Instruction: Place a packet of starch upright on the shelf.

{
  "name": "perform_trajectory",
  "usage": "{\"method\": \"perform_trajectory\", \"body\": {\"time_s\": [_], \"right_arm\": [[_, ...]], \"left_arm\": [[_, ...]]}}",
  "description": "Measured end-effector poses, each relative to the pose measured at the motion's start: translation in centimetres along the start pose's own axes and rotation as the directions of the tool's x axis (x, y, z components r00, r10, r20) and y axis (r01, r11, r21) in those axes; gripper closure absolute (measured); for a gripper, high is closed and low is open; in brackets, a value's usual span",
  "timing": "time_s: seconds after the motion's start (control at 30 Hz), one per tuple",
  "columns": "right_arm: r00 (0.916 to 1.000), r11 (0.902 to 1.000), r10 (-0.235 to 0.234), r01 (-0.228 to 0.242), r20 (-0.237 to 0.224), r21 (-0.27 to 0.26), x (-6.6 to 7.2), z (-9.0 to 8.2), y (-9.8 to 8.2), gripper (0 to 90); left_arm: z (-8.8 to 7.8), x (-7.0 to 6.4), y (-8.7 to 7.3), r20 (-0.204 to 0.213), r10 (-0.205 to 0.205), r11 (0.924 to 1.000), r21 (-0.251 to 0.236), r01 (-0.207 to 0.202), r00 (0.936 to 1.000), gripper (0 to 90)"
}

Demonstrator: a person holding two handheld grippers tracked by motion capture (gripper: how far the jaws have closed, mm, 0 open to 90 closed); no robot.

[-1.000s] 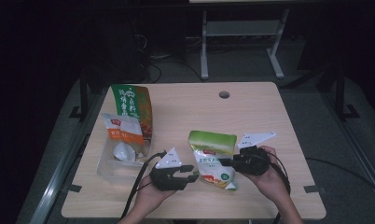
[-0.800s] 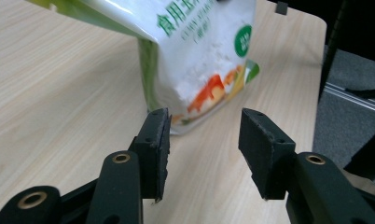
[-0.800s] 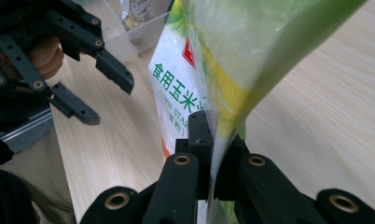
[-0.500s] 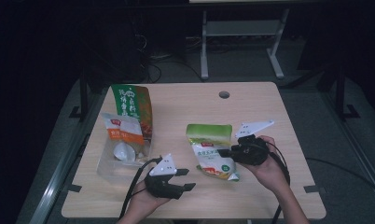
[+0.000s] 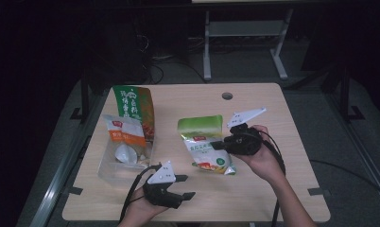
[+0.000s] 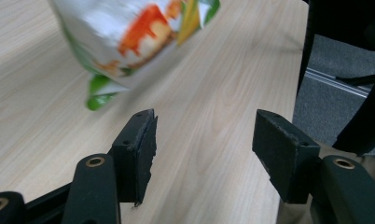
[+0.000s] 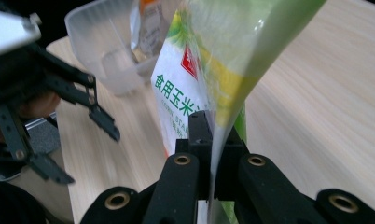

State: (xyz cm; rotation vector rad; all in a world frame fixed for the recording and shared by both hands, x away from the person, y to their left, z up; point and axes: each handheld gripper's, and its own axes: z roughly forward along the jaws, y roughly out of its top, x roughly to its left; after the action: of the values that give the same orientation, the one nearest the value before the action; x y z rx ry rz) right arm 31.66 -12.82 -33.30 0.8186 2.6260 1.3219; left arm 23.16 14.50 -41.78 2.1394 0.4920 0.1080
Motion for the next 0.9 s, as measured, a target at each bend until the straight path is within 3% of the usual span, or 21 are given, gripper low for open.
{"method": "perform_trajectory", "body": {"time_s": [0.27, 0.67, 0.9], "right_arm": [[0.9994, 0.9999, -0.011, 0.011, -0.033, -0.003, 0.6, 0.9, 2.9, 87.9], [0.9956, 0.9995, -0.032, 0.033, -0.088, 0.005, 0.8, 3.6, 6.0, 87.9], [0.9916, 0.9976, -0.070, 0.070, -0.109, -0.002, 1.4, 4.4, 7.9, 88.0]], "left_arm": [[-0.4, -0.3, -0.5, -0.003, 0.031, 0.9995, 0.001, -0.031, 0.9995, 37.1], [-0.5, -1.1, -1.0, 0.009, 0.035, 0.9994, -0.003, -0.035, 0.9994, 34.2], [-0.8, -1.6, -0.8, -0.002, 0.051, 0.9987, -0.001, -0.051, 0.9987, 32.9]]}}
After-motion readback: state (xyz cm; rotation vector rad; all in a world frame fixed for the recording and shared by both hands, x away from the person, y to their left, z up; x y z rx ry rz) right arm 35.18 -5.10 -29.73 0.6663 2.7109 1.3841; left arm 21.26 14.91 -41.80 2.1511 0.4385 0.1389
